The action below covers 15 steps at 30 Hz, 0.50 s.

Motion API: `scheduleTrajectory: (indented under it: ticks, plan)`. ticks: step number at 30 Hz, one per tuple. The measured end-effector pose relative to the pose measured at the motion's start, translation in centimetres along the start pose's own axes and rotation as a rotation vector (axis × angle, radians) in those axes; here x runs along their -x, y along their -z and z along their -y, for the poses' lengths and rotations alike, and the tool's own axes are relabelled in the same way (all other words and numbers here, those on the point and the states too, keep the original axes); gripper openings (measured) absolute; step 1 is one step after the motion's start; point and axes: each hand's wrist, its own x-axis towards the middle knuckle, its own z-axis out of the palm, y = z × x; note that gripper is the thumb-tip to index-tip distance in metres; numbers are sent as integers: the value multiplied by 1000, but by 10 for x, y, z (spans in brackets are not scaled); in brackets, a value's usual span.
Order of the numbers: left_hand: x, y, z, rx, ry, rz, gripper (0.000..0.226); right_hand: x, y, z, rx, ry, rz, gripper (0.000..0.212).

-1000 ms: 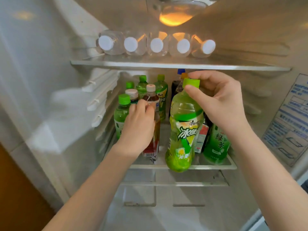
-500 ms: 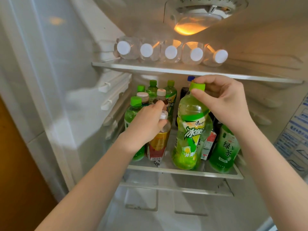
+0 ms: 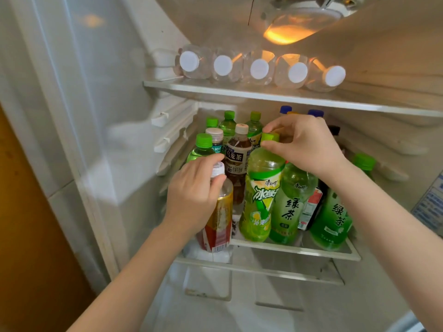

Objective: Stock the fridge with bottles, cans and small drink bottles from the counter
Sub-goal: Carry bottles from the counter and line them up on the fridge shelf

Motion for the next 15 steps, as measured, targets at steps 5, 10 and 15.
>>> scheduleTrajectory:
  ticks: [5,10,15]
  plan:
    - [0,-3,5,-2,-42,-38,36,-16,-5,3,243,70,134,27]
    - [-2,-12,5,-15,-79,-114,32,-34,-7,-8,392,44,215,30]
    - [-4,-21,1,31,-104,-114,28,-49,-5,-12,432,19,347,32]
